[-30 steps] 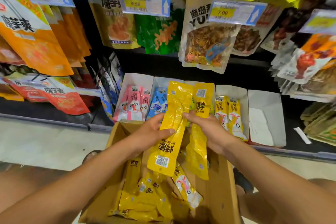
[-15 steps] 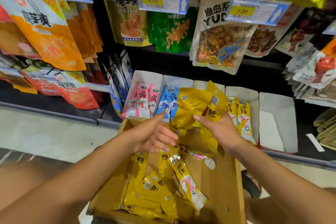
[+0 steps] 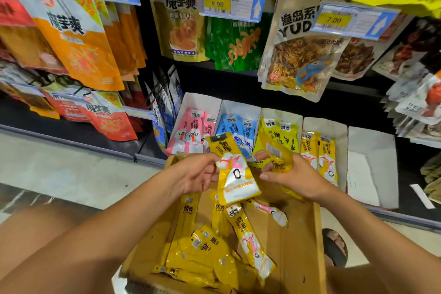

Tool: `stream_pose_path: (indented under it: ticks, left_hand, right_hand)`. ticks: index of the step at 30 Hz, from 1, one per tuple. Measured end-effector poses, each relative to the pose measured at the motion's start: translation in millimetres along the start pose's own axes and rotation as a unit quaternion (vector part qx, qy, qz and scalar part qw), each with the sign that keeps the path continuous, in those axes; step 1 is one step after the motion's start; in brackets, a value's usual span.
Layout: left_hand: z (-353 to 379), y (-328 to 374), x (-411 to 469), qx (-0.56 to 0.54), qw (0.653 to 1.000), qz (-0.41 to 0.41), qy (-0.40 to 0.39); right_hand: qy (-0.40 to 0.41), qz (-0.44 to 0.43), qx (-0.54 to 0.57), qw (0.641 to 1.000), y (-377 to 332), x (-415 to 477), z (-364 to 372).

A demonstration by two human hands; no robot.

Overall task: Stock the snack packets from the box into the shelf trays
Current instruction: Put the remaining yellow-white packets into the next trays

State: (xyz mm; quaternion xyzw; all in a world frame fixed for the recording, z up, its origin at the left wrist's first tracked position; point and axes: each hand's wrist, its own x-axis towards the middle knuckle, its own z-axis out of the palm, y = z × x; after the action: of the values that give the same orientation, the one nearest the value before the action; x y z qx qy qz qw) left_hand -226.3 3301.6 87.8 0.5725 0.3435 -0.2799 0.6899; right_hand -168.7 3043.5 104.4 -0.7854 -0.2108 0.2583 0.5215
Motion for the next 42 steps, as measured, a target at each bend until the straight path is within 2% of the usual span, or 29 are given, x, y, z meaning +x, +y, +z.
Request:
stream_pose_path:
  ticks: [6,10,12,18,23,28,32,40,42]
  left_hand:
    - [-1.4,1.7,-2.8,0.042,0.987,0.14,0.07]
    - [5.3,-4.8,2.8,0.105,0.966,0.206,0.116]
    - [12.4,-4.2,1.4,0.102,0.967,0.211,0.099]
    - [28.5,-1.4,-5.7,0.078,0.967,0.242,0.015]
    - [27.4,-7.5,13.3,0.035,0.97,0.241,0.022]
    - [35.9,-3.1,3.4,0.022,0.963,0.266,0.016]
    - [41.5,0.4,-3.3,0.017,0.964,0.264,-0.004]
    - [46.9,-2.6,15.5,0.039,0.96,0.274,0.045]
    - [50.9,-2.1,17.9,0.033,0.956,0.285,0.062]
  right_hand:
    - [0.076,0.042,0.035,0.996,2.9,3.8,-7.5]
    - [0.106,0.087,0.162,0.977,3.8,8.3,3.6]
    - [0.113,0.121,0.237,0.957,1.8,9.7,6.4]
    - [0.09,0.203,0.347,0.911,-2.6,14.7,2.5]
    - [0.093,0.222,0.38,0.893,-2.4,18.3,2.1]
    - [0.094,0.14,0.337,0.926,-1.0,23.8,8.5]
    - [0.085,0.106,0.286,0.949,-7.7,23.6,17.4]
    - [0.131,0.129,0.183,0.966,6.7,30.8,22.6]
    - [0.146,0.141,0.11,0.973,3.3,26.2,22.8]
